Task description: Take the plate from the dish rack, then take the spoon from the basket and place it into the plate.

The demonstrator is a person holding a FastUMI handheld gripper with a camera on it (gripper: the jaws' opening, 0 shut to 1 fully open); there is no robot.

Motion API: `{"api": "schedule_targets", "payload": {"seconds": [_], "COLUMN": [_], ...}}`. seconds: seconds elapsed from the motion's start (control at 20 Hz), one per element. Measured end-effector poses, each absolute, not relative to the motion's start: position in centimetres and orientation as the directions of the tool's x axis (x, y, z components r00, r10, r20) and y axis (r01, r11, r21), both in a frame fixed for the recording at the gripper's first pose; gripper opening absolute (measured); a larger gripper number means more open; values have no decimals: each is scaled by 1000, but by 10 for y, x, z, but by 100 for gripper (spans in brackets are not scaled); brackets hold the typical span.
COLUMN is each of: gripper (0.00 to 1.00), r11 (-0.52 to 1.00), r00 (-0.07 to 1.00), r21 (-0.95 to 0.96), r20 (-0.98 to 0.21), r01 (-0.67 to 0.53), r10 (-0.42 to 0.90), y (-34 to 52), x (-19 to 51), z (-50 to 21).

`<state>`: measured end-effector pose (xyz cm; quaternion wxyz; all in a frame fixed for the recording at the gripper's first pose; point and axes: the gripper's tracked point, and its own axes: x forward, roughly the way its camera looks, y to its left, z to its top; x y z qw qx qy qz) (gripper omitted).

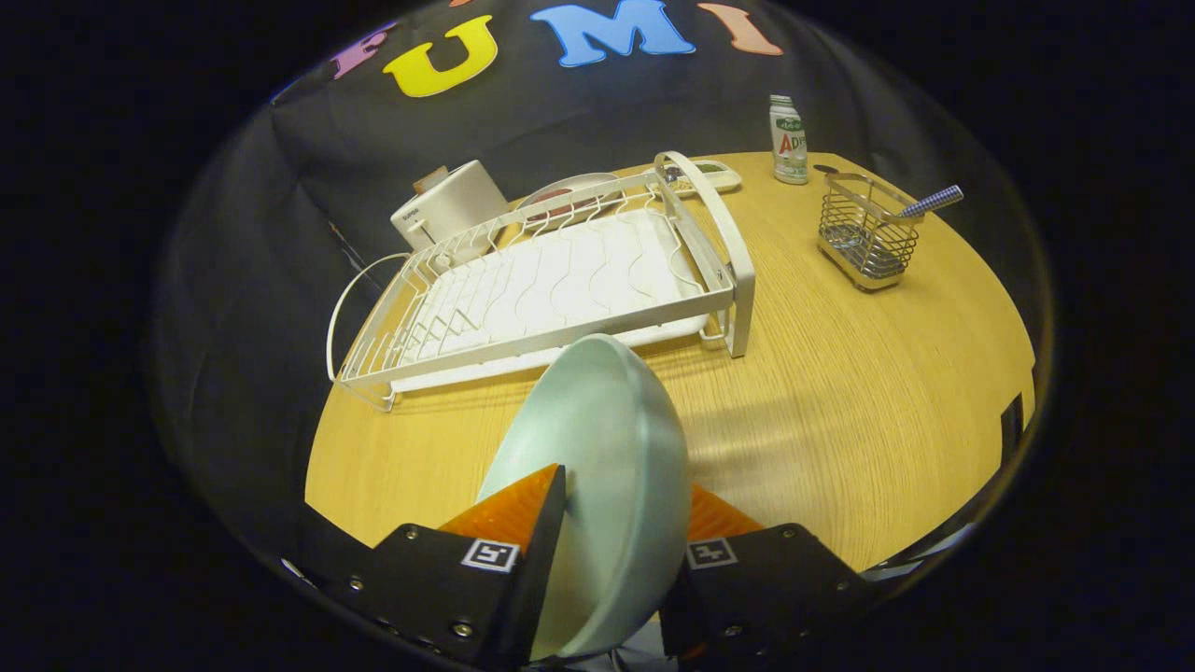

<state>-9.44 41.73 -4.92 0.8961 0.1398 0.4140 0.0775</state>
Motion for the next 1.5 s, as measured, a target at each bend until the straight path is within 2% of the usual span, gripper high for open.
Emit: {"api": "schedule_targets", "payload": {"seconds": [0.1, 0.3, 0.4, 0.45, 0.65, 1.0, 1.2, 1.5], "gripper": [50, 60, 81, 85, 85, 85, 85, 85], "r11": [947, 960, 975, 977, 971, 896, 830, 732], "r00": [646, 651, 662, 670, 731, 810, 800, 754], "r21": [321, 279, 222, 207, 197, 217, 232, 291], "r20": [-719, -730, -735, -732, -682, -544, -486, -488], "r01": [-15, 5, 30, 45, 135, 387, 507, 616], "r10": [254, 208, 147, 124, 37, -218, -353, -440], "y": [414, 401, 385, 377, 346, 242, 176, 119], "x": [-93, -94, -93, -92, -85, -48, -13, 25], "z": [-52, -56, -57, -56, -34, 35, 57, 49]}}
